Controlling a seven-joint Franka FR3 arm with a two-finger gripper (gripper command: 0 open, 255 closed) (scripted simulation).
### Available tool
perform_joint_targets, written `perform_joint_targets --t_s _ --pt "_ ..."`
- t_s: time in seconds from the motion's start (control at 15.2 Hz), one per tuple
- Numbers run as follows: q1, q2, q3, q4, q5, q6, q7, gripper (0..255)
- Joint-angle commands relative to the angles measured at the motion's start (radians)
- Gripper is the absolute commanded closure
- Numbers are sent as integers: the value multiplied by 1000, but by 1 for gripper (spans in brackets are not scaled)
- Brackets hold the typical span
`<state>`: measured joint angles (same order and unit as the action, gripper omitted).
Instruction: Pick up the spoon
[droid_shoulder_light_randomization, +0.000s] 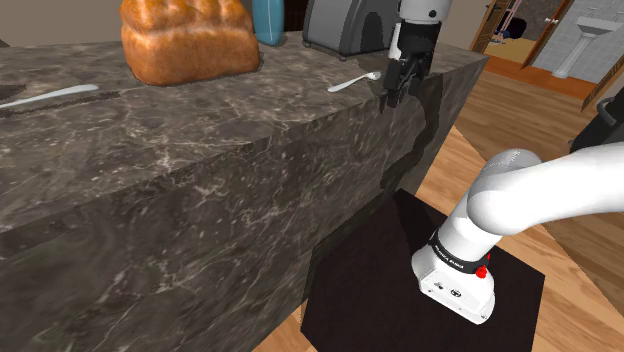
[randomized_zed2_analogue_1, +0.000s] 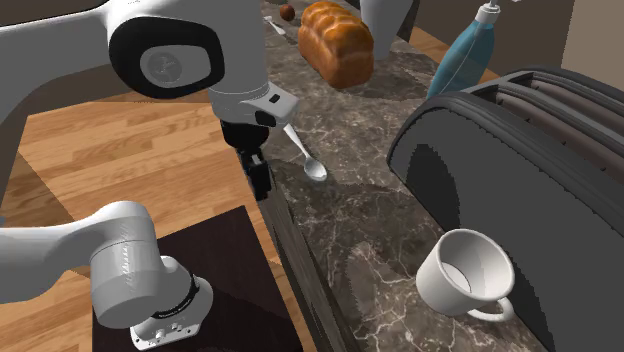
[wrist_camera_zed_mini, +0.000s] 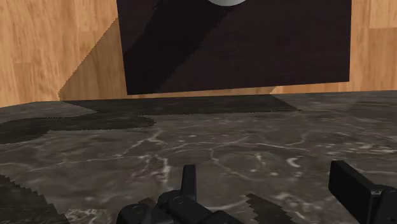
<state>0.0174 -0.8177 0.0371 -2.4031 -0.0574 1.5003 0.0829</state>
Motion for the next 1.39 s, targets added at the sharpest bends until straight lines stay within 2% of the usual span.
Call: perform_joint_targets --t_s 0.0,0.59,0.66,1.12,1.25,1.32 --pt "0 0 0 0 0 0 0 0" --pt "-24 397 -129 440 49 -111 -109 0" --pt "-25 409 -132 454 51 -116 -112 0" --pt "-27 386 -133 330 49 -15 -113 0" --pt "-27 385 -133 330 49 -15 -113 0" --pt "-27 385 -133 329 49 -14 -113 255"
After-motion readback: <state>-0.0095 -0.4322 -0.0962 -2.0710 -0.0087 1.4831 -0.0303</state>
